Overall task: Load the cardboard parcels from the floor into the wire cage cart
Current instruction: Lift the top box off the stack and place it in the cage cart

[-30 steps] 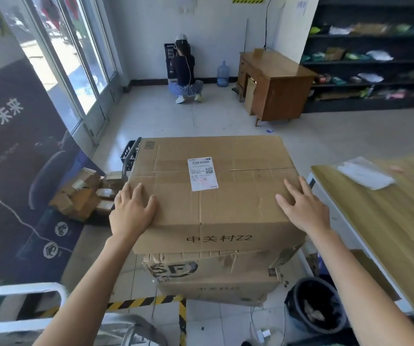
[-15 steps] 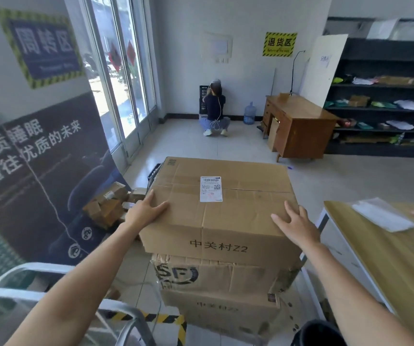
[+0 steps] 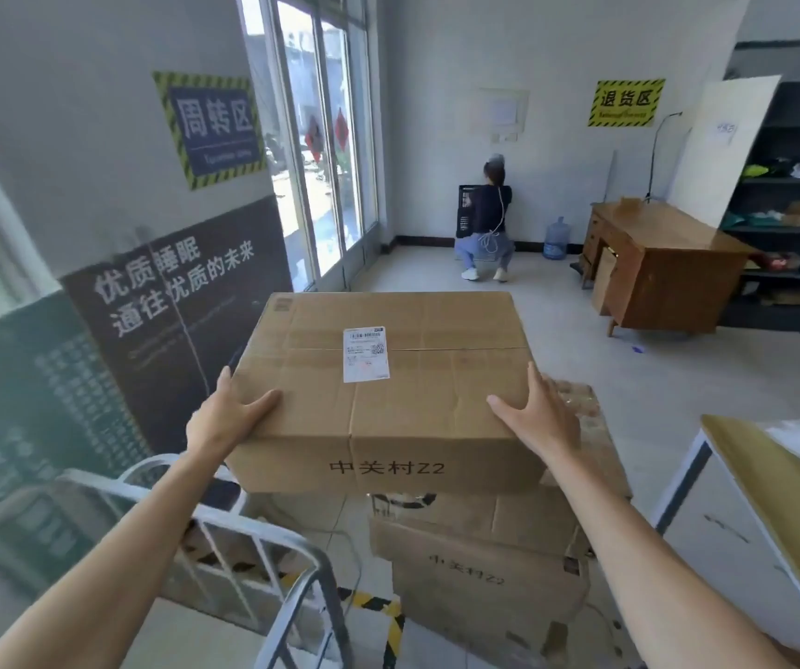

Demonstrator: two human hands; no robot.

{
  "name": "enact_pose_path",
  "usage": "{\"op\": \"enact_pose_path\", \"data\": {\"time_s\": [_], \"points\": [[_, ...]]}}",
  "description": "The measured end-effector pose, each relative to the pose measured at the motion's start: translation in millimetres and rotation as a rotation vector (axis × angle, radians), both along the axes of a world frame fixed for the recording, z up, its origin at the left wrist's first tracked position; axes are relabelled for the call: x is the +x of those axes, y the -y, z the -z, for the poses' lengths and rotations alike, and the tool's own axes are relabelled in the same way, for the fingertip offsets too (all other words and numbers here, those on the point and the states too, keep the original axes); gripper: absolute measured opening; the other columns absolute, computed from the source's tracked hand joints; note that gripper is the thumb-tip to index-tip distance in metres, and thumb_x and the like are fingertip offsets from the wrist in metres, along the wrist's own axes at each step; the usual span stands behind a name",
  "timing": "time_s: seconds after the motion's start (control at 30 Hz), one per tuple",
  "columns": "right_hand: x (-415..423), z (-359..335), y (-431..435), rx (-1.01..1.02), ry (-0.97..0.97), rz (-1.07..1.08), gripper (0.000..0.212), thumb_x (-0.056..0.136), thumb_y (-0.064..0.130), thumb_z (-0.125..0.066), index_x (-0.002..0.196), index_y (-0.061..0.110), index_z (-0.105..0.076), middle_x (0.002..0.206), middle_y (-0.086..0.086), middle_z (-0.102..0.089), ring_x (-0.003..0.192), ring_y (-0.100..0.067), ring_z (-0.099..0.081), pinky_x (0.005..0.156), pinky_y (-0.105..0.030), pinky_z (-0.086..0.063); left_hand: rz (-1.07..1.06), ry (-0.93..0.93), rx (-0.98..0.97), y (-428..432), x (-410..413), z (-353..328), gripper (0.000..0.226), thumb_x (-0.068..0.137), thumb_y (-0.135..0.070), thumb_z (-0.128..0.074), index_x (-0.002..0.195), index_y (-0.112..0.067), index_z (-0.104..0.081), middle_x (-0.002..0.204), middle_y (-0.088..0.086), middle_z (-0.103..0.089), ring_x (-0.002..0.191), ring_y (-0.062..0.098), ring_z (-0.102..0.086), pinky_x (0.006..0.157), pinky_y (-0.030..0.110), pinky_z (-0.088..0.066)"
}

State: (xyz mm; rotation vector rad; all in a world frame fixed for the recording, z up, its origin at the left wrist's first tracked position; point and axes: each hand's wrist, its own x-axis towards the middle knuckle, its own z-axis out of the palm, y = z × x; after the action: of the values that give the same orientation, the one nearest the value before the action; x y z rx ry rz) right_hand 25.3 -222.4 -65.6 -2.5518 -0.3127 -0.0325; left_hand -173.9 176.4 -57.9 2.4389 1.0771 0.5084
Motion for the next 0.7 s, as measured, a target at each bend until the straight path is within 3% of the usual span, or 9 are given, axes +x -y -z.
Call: {"op": "enact_pose_path", "data": {"time_s": [0.27, 0.5, 0.6, 0.7], "points": [[-134, 2, -202, 0.009, -0.004, -0.404, 0.093, 0.085, 0.072, -0.047, 0.158, 0.021, -0.018, 0.164, 0.001, -0.021, 0.142, -0.029, -0.039, 0.101, -0.05, -0.042, -0.43, 0.02, 0.001, -71, -284, 5, 0.109, 0.066, -0.089, -0.046, 0.15, -0.021, -0.031, 0.133, 0.004, -0.062, 0.114, 0.032, -0.062, 0.087, 0.046, -0.051], [-356, 43, -341, 0.018, -0.123, -0.747, 0.096, 0.087, 0.068, -0.055, 0.159, 0.019, -0.015, 0.163, -0.004, -0.025, 0.141, -0.036, -0.038, 0.104, -0.05, -0.04, -0.809, 0.001, 0.043, -68, -577, 33, 0.102, 0.065, -0.09, -0.046, 0.141, -0.021, -0.041, 0.12, 0.005, -0.068, 0.099, 0.033, -0.066, 0.068, 0.04, -0.044], [-440, 72, -377, 0.019, -0.188, -0.852, 0.096, 0.087, 0.065, -0.058, 0.159, 0.019, -0.014, 0.161, -0.008, -0.028, 0.142, -0.036, -0.036, 0.106, -0.052, -0.039, -0.927, -0.014, 0.035, -53, -672, 52, 0.092, 0.067, -0.087, -0.05, 0.133, -0.024, -0.045, 0.118, 0.005, -0.068, 0.1, 0.034, -0.065, 0.071, 0.041, -0.042], [-499, 103, -397, -0.076, -0.2, -0.931, 0.097, 0.086, 0.067, -0.057, 0.159, 0.018, -0.016, 0.161, -0.008, -0.029, 0.142, -0.036, -0.036, 0.106, -0.05, -0.04, -1.019, -0.055, -0.014, -33, -738, 76, 0.096, 0.066, -0.086, -0.05, 0.137, -0.022, -0.044, 0.124, 0.01, -0.066, 0.107, 0.037, -0.064, 0.079, 0.044, -0.047]]}}
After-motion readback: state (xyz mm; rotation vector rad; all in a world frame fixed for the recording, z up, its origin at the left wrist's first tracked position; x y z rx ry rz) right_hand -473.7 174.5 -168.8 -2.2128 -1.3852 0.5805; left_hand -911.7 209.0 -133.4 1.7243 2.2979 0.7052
